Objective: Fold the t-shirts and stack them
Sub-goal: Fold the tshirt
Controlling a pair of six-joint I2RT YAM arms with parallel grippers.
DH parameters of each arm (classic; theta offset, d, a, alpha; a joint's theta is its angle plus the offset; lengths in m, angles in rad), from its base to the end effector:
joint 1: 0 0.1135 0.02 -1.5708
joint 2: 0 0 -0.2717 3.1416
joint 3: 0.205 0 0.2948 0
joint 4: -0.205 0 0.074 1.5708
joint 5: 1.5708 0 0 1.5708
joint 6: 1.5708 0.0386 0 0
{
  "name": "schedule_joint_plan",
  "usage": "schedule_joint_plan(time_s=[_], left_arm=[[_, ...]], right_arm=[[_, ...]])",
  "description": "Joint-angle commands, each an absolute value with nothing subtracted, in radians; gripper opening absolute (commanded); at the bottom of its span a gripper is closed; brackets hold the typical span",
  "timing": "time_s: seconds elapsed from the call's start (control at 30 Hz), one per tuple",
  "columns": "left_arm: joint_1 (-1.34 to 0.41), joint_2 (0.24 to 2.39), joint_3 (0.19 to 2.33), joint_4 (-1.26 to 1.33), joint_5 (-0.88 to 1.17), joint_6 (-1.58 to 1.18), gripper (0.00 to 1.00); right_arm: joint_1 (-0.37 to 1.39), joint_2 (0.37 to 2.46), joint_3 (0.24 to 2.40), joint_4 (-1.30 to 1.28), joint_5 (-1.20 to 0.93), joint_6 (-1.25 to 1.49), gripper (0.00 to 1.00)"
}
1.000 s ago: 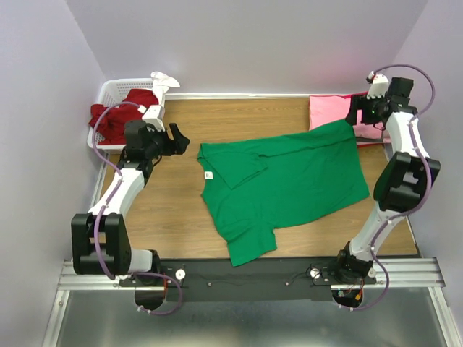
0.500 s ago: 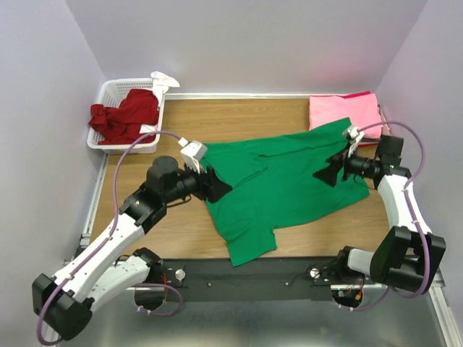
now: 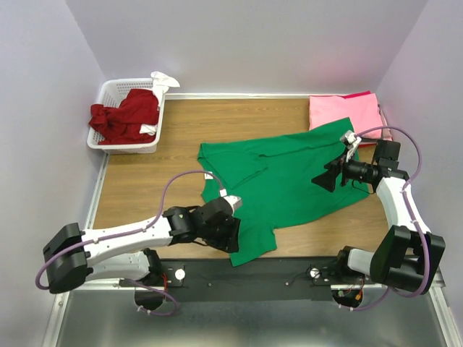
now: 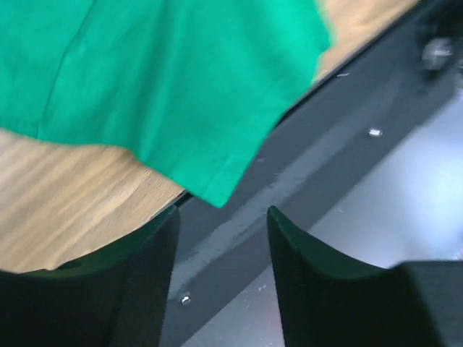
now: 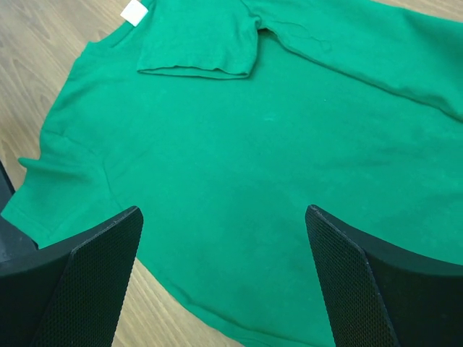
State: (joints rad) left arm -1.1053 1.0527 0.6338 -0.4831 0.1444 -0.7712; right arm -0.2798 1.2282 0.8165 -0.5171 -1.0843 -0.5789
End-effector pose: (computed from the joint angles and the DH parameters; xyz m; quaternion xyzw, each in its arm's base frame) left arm 0.1042 -0.2197 0.1989 0.1800 0.9251 -0.3043 0.1386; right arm 0.2712 -0.0424 0.2352 -0.2821 0.7795 0.3327 0.4496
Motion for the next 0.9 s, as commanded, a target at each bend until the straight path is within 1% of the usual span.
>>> schedule_joint_plan(time_s=[0.0, 0.03, 0.17, 0.27, 0.33, 0.5, 0.7, 0.73, 0.87], left_arm=[[-1.17, 1.094, 0.641, -0.506, 0.038, -0.88, 0.58], [-1.205, 1.101, 0.635, -0.496, 0.043, -0.897, 0.55], [-1.282, 1.117, 0.597, -0.466, 0.075, -0.971, 0.55], [-1.36, 1.141, 0.557, -0.388, 0.113, -1.017, 0.56], [-1.367, 1.172, 0.551, -0.367, 0.115, -1.025, 0.56], [-1.367, 1.233, 0.583, -0.373, 0.031, -1.025, 0.56], [-1.364, 1.233, 0.581, -0.382, -0.069, -1.084, 0.54], [-1.361, 1.232, 0.58, -0.379, -0.077, -1.095, 0.52], [-1.347, 1.226, 0.572, -0.35, -0.084, -1.109, 0.52]], right_arm=[[-0.279, 1.233, 0.838, -0.511, -1.042, -0.581, 0.99], [-0.279, 1.235, 0.839, -0.511, -1.039, -0.581, 0.99], [-0.279, 1.243, 0.839, -0.511, -1.034, -0.581, 0.99], [-0.279, 1.25, 0.842, -0.511, -1.032, -0.578, 0.99], [-0.279, 1.252, 0.842, -0.511, -1.031, -0.577, 0.99], [-0.279, 1.252, 0.839, -0.511, -1.031, -0.578, 0.99], [-0.279, 1.252, 0.838, -0.511, -1.031, -0.578, 0.99], [-0.279, 1.252, 0.838, -0.509, -1.032, -0.578, 0.99], [-0.279, 1.25, 0.836, -0.511, -1.031, -0.577, 0.99]])
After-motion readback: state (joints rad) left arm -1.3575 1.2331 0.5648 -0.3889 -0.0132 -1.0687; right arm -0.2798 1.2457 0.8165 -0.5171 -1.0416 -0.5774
